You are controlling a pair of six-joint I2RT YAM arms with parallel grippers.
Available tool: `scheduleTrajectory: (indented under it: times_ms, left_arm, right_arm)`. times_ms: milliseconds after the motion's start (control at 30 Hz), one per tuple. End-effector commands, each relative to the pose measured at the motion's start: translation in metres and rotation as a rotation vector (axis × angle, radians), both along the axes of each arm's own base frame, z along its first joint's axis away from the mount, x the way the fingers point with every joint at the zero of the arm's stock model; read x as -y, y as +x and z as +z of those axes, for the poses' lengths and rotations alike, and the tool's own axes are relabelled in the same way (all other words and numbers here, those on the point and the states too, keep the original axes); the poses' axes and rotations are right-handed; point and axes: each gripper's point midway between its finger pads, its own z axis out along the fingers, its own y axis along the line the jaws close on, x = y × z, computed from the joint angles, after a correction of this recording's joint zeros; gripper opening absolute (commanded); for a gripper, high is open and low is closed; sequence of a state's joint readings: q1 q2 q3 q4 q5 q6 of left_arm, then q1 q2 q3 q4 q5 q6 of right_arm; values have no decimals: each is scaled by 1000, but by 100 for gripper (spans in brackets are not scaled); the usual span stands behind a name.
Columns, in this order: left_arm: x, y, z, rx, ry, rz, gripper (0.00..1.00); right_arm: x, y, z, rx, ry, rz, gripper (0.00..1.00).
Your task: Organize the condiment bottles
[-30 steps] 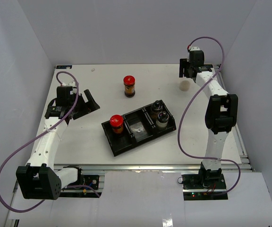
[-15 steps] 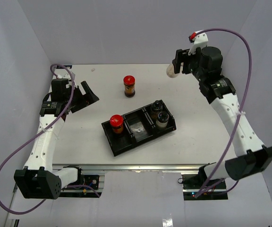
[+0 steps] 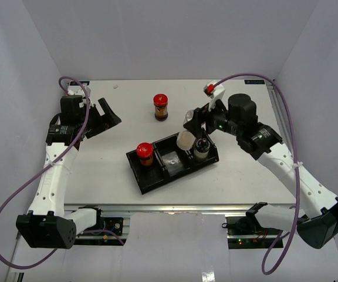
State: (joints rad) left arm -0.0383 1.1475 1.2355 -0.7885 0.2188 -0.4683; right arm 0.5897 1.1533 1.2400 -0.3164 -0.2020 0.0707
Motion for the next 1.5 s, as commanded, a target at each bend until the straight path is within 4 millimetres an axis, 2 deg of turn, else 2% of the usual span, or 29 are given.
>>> scheduleTrajectory:
  times_ms: [0, 67, 300, 433, 567, 733, 933, 1000, 1233, 1467]
  left_arm:
    - [-2, -4, 6, 37, 0, 11, 98]
    - [-2, -4, 2, 29, 2, 12, 98]
    - [-2, -2, -5, 24, -2, 13, 98]
    - [-3, -4, -9, 18, 3, 17, 98]
    - [-3, -5, -12, 14, 1, 18, 98]
    - [-2, -5, -8, 26, -4, 16, 98]
    - [-4, -6, -7, 33, 7, 18, 98]
    - [-4, -6, -8, 33, 9, 19, 98]
    - [-7, -7, -11, 28, 24, 25, 98]
    - [-8, -7, -12, 29, 30, 27, 98]
  right_arm:
    - [-26, -12, 23, 64, 99, 74, 8]
    - [-35, -17, 20, 63, 111, 95, 8]
    - [-70, -25, -21, 27, 46, 133, 8]
    - [-79, -18, -39, 57, 2, 90, 8]
    - [-86, -11, -45, 97, -15, 70, 8]
    - [-88, 1, -59, 128, -76, -1, 8]
    - [-91, 4, -75, 148, -87, -31, 8]
    - [-91, 2, -86, 148, -91, -33, 8]
    - [-90, 10, -96, 249, -113, -65, 8]
    - [-94, 12, -114, 234, -113, -69, 8]
